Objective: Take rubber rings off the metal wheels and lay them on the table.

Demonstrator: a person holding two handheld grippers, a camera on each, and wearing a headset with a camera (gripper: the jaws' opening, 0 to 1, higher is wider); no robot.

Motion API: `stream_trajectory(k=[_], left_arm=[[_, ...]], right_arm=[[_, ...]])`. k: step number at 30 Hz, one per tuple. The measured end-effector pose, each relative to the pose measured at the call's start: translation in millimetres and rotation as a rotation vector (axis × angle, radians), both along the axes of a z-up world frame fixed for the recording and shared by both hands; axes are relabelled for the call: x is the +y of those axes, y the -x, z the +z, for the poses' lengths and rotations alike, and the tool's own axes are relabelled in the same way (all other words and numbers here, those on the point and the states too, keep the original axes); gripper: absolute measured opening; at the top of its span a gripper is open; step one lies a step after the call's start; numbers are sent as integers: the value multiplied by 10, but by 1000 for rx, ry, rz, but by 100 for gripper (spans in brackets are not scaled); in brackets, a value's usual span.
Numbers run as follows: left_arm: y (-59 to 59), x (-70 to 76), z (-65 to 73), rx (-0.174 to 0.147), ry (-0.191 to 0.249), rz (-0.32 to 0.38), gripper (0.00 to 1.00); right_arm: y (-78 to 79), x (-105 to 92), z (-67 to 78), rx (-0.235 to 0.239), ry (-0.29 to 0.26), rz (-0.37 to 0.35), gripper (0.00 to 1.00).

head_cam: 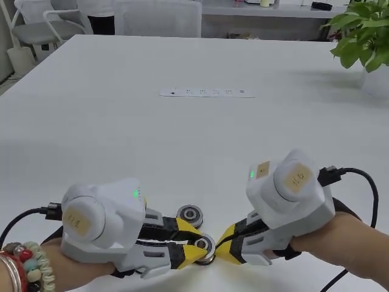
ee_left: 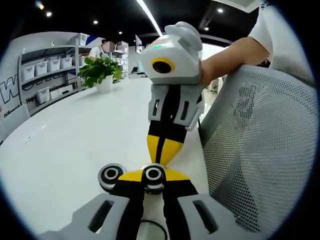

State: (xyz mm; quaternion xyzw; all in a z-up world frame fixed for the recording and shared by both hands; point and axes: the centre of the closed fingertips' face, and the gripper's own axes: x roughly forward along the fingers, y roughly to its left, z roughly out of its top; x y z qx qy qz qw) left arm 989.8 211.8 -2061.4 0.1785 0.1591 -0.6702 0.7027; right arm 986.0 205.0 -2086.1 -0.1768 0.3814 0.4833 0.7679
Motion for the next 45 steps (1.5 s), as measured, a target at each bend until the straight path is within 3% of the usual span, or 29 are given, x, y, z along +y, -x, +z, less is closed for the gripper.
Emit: stream_trajectory(k=[3, 5, 8, 11, 18, 30, 45], left_arm=[[-2, 2, -1, -1, 1, 2, 9], [-4, 2, -2, -3, 1, 2, 8], [-2, 1, -2, -7, -2, -2, 8], [1, 0, -2, -9, -4, -4, 8], [2, 0, -4, -11, -4, -7, 8], [4, 2, -7, -14, -6, -9, 8], [1, 7, -8, -13, -9, -8, 8]], right_arm=[[-9, -7, -3, 16, -7, -24, 0], [-13, -17, -7, 52, -22, -69, 0], [-19, -33, -10, 178, -95, -199, 0], [-33, -53, 14, 217, -150, -250, 0], [-44, -75, 33, 283, -209, -325, 0], [-49, -57, 109, 341, -287, -386, 0], [-40, -36, 140, 355, -298, -396, 0]])
